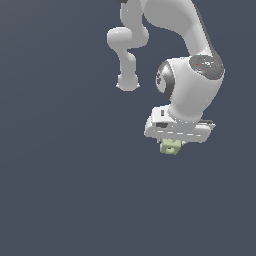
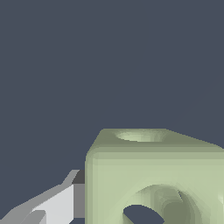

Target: Pick up the object and move it to a goal position.

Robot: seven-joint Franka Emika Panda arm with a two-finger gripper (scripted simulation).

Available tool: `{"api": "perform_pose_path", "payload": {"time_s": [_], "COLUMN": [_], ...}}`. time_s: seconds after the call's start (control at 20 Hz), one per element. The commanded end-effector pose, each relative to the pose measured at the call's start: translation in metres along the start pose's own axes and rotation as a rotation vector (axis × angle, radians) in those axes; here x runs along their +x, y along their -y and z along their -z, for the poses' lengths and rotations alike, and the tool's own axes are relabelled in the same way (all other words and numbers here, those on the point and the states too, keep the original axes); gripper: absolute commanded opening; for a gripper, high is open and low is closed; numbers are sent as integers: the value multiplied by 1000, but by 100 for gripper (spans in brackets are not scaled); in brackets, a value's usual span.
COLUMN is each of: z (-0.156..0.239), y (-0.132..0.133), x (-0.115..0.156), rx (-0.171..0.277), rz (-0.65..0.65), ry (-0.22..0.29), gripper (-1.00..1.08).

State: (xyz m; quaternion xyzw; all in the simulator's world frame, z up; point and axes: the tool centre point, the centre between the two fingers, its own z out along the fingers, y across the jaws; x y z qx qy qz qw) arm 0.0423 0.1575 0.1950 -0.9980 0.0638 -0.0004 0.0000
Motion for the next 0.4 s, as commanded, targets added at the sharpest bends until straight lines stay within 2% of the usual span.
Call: {"api": "perform_pose_path", "payload": {"time_s": [0.0, 0.35], "z": [5, 9], "y": [8, 17], "x": [3, 6], "rx": [0, 0], "rz": [-1, -1], "ry": [1, 1], "gripper": [-100, -100]}}
